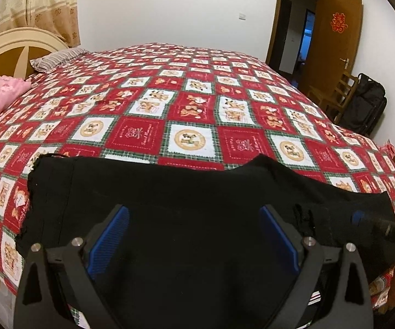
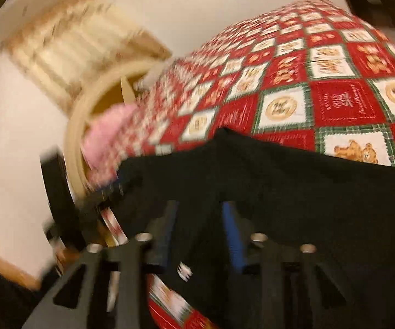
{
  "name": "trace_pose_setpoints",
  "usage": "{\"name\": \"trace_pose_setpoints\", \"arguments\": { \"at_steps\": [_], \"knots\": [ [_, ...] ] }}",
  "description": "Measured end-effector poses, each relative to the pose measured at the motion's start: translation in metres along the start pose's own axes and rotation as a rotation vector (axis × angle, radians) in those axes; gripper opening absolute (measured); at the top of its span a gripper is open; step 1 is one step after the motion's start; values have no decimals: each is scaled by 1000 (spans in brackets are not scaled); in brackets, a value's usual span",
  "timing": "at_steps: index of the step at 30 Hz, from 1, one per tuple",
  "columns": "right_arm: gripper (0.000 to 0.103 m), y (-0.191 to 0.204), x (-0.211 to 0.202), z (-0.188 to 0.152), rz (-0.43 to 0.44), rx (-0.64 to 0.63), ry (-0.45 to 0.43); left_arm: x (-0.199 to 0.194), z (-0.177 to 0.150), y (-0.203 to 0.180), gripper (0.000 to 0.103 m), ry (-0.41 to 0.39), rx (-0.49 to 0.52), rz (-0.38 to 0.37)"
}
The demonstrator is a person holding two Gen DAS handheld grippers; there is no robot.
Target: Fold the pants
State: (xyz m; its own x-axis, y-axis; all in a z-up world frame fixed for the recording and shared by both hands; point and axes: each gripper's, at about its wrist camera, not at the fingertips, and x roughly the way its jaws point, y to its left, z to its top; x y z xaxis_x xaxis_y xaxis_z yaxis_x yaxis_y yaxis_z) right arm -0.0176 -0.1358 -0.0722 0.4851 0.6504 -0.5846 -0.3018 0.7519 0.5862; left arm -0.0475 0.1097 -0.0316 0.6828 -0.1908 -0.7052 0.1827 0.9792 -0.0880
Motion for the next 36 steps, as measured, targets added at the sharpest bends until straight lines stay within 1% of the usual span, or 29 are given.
{"name": "trace_pose_setpoints", "arguments": {
  "at_steps": [3,5,6,8,9,11,12,14,15,16,17,18,20,21,24,26,28,30,32,33,35,36],
  "knots": [
    [30,9,26,-19,-43,-55,77,2,-5,5,98,10,-7,18],
    [30,6,44,-29,-73,-55,120,2,-11,12,98,28,-17,43],
    [31,7,44,-32,-75,-71,93,0,-16,21,98,33,-30,71],
    [30,11,42,-26,-87,-96,107,-6,-25,40,98,30,-68,122],
    [30,13,34,-24,-93,-97,72,-12,-30,57,98,21,-110,162],
    [31,20,11,-17,-94,-105,-44,-20,-37,86,98,10,-191,231],
    [31,22,4,-15,-95,-112,-74,-26,-42,108,98,2,-263,277],
    [40,30,-13,-10,-115,-128,-150,-34,-50,137,98,-20,-371,321],
    [51,32,-17,-9,-123,-128,-171,-37,-55,152,98,-31,-433,339],
    [56,35,-21,-8,-129,-128,-197,-36,-59,165,98,-30,-494,358],
    [56,36,-23,-8,-128,-128,-210,-33,-61,172,98,-25,-534,364],
    [56,39,-22,-7,-125,-130,-216,-28,-65,180,98,-16,-585,356],
    [56,41,-23,-8,-131,-134,-209,-17,-67,187,98,5,-647,328],
    [56,43,-30,-11,-134,-137,-205,-10,-67,187,97,16,-679,297],
    [56,48,-36,-10,-136,-148,-215,4,-67,177,97,34,-701,241],
    [56,50,-41,-10,-149,-156,-225,5,-66,168,96,25,-669,253],
    [56,50,-42,-8,-152,-152,-233,8,-61,156,85,16,-625,248],
    [56,49,-45,-8,-157,-139,-239,9,-56,150,81,6,-600,270],
    [56,46,-48,-7,-163,-124,-249,12,-54,152,75,-3,-608,279],
    [56,43,-51,-7,-168,-112,-259,12,-53,154,69,-11,-619,278],
    [56,36,-61,-6,-187,-81,-285,7,-52,157,52,-22,-624,244],
    [56,30,-68,-5,-203,-51,-305,6,-51,156,36,-27,-619,221]
  ]
}}
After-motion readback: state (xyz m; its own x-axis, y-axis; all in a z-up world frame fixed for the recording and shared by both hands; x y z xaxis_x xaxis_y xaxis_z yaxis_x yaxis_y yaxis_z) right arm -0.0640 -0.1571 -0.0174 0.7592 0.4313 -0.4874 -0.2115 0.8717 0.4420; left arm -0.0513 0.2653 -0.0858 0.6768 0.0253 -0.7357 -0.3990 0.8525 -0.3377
